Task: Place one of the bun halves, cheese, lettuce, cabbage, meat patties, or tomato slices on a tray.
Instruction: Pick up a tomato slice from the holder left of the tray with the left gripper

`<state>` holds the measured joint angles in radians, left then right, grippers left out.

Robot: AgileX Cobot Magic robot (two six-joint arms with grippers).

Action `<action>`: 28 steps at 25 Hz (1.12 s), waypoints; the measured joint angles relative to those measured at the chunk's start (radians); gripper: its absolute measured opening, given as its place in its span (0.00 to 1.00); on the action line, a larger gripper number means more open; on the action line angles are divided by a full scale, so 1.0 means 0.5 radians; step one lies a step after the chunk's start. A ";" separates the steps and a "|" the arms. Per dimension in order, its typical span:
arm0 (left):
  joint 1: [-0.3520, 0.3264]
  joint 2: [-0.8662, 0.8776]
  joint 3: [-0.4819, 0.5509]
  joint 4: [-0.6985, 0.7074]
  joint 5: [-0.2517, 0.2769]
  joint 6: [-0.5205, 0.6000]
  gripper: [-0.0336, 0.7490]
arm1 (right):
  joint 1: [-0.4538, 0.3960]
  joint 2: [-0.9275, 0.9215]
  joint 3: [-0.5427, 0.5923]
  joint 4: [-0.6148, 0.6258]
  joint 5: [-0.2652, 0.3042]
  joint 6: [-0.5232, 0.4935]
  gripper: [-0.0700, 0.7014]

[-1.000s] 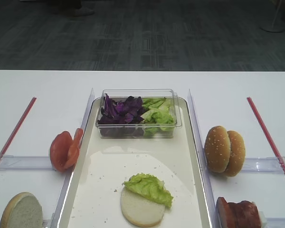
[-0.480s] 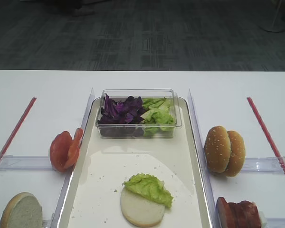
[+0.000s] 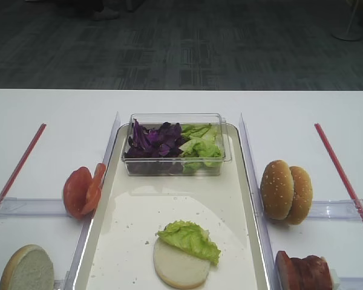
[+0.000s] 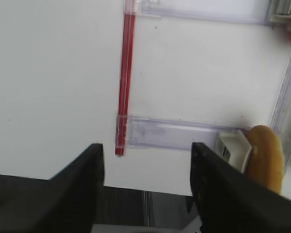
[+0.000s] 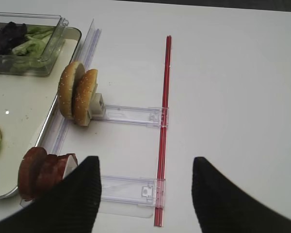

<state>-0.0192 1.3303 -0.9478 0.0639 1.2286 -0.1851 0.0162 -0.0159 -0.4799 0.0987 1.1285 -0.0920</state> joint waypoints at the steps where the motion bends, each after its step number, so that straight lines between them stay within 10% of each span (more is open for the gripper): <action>1: -0.020 0.051 -0.041 -0.004 -0.003 0.000 0.51 | 0.000 0.000 0.000 0.000 0.000 0.000 0.67; 28: -0.764 0.835 -0.846 0.101 -0.020 -0.559 0.51 | 0.000 0.000 0.000 0.000 0.000 -0.013 0.67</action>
<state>-0.4010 1.7475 -1.3706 0.1146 1.2188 -0.4646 0.0162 -0.0159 -0.4799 0.0987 1.1285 -0.0985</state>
